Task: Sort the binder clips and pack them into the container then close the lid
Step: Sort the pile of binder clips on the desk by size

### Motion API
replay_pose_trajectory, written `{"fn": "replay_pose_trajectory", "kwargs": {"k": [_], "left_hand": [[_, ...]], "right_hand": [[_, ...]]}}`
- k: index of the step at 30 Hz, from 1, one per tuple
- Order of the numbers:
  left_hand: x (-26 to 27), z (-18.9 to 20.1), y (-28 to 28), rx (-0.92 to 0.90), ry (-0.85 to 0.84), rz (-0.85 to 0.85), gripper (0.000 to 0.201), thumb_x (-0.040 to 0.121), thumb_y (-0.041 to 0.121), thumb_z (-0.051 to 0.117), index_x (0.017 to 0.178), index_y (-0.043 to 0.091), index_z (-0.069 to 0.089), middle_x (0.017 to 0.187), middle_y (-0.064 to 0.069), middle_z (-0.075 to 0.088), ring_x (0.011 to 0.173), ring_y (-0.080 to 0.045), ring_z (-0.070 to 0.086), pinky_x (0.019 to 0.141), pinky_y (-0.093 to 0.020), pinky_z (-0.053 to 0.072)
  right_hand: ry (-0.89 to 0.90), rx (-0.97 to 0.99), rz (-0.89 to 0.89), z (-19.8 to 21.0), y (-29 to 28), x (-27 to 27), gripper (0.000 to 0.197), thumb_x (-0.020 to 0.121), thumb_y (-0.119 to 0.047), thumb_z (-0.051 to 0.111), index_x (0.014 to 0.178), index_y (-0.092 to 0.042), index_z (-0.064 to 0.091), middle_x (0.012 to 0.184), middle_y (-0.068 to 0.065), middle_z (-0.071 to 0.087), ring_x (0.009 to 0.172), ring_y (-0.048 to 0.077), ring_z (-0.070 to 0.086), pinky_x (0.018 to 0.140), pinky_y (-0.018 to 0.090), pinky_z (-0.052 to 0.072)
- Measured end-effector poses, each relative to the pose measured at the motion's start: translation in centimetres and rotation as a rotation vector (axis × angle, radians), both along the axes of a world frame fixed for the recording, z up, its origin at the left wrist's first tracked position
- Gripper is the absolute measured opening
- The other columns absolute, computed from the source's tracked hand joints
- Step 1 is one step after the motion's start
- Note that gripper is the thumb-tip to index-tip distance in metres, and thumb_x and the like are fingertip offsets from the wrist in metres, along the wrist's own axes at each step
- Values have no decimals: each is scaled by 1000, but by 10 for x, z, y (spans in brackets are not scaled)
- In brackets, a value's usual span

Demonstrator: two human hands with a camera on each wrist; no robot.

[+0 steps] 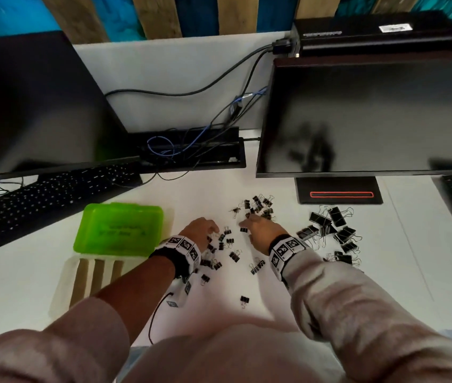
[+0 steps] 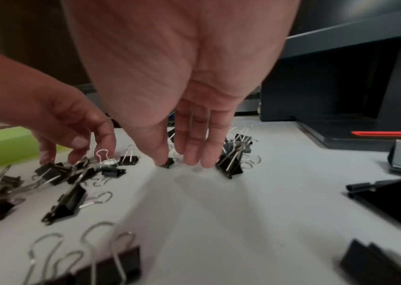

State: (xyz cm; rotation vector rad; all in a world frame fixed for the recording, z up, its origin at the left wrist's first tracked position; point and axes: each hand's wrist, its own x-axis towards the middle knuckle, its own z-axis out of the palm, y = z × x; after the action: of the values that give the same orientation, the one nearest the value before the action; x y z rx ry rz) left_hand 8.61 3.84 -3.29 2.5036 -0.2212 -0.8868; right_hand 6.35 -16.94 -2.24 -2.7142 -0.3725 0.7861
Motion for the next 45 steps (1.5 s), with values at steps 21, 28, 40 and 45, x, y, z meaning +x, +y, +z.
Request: {"fn": "replay_pose_trajectory", "kwargs": {"k": [21,28,40,45], "left_hand": [[-52,-2,28,-68,-52,-142,28,73,-1,71,93,17,67,104,2,47,86,-13,53,78,-25,48],[-56,1,26,-89,-115,-112,14,82,7,64,74,18,68,101,3,51,82,-12,57,58,-14,45],[-26,40,10,-281,-92,60,6,86,19,63,90,16,65,76,5,66,76,-14,66,73,-22,49],[-17,42,-2,-351,-29,143,29,77,10,74,99,18,56,89,-4,72,81,-15,68,78,-26,52]], "right_hand": [[-2,32,31,-2,28,-46,28,92,-31,42,94,-13,63,107,10,58,98,30,59,78,36,49],[77,243,-54,4,26,-47,12,81,-25,60,72,-17,61,91,-1,48,83,21,55,74,25,41],[71,494,-234,20,24,-27,25,79,-13,66,102,-16,58,81,-4,64,71,14,61,75,24,50],[58,549,-215,25,24,-18,41,84,-13,61,123,-22,53,88,0,70,74,15,66,76,24,53]]}}
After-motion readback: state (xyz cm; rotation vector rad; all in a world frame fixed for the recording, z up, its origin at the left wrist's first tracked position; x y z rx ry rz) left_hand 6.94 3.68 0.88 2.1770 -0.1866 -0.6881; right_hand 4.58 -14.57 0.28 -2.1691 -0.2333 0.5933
